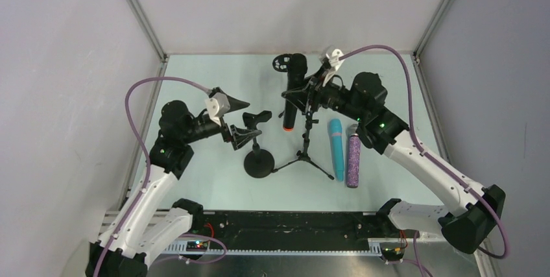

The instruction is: Attach the microphones to the stand

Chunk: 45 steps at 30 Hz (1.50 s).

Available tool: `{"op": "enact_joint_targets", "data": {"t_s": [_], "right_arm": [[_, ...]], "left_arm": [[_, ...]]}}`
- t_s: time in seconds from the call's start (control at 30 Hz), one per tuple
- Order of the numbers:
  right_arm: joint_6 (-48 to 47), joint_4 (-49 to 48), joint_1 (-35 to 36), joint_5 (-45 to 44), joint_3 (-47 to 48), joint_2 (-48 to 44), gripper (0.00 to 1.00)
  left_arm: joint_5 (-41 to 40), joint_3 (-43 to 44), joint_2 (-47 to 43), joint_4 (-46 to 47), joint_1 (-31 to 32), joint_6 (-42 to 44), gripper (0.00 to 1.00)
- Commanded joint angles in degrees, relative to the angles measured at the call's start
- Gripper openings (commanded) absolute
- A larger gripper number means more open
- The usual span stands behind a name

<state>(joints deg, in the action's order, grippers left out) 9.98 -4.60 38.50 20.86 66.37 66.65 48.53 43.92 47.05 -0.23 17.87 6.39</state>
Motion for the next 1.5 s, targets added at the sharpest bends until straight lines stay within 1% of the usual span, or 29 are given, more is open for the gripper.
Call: {"op": "enact_joint_targets", "data": {"t_s": [0.0, 0.1, 0.37, 0.8, 0.83, 0.87, 0.9, 0.97, 1.03, 1.1, 1.47], "right_arm": [[-7.4, -3.2, 3.2, -4.2, 3.5, 0.6, 0.00], [-9.5, -3.7, 4.4, -5.4, 3.5, 1.4, 0.00], [-9.8, -6.2, 5.7, -6.6, 3.6, 2.9, 0.00], [-8.5, -7.3, 6.4, -6.1, 4.3, 4.5, 0.00], [-8.5, -7.3, 6.5, -6.1, 4.4, 4.5, 0.00], [-8.4, -7.3, 6.6, -6.1, 4.6, 4.6, 0.00], [-8.4, -7.3, 6.8, -6.1, 4.7, 4.7, 0.00], [-8.4, -7.5, 7.0, -6.0, 4.8, 4.8, 0.00], [-8.3, -7.7, 7.4, -6.1, 4.9, 4.8, 0.00], [-8.4, -8.0, 7.7, -6.0, 4.9, 4.8, 0.00], [-10.4, -9.1, 11.2, -7.0, 4.6, 5.8, 0.00]], "left_arm": [[2.3, 2.8, -0.6, -0.2, 0.3, 2.0, 1.00], [1.5, 2.6, -0.9, -1.5, 0.8, 3.3, 1.00], [-0.7, 2.9, -0.8, -3.1, 2.5, 6.0, 0.99], [-5.8, 2.0, -3.9, -3.7, 3.1, 8.3, 0.90], [-5.8, 1.8, -4.1, -3.8, 3.1, 8.5, 0.87], [-5.8, 1.7, -4.5, -3.8, 3.1, 8.6, 0.79], [-5.8, 1.5, -4.6, -3.8, 3.1, 8.7, 0.49], [-5.8, 1.1, -4.9, -3.8, 3.1, 8.4, 0.11], [-5.0, 0.4, -5.3, -3.8, 3.1, 8.3, 0.02], [-4.5, -0.1, -5.8, -3.8, 3.1, 8.3, 0.00], [-4.8, -0.5, -5.5, -3.8, 3.1, 7.7, 0.00]]}}
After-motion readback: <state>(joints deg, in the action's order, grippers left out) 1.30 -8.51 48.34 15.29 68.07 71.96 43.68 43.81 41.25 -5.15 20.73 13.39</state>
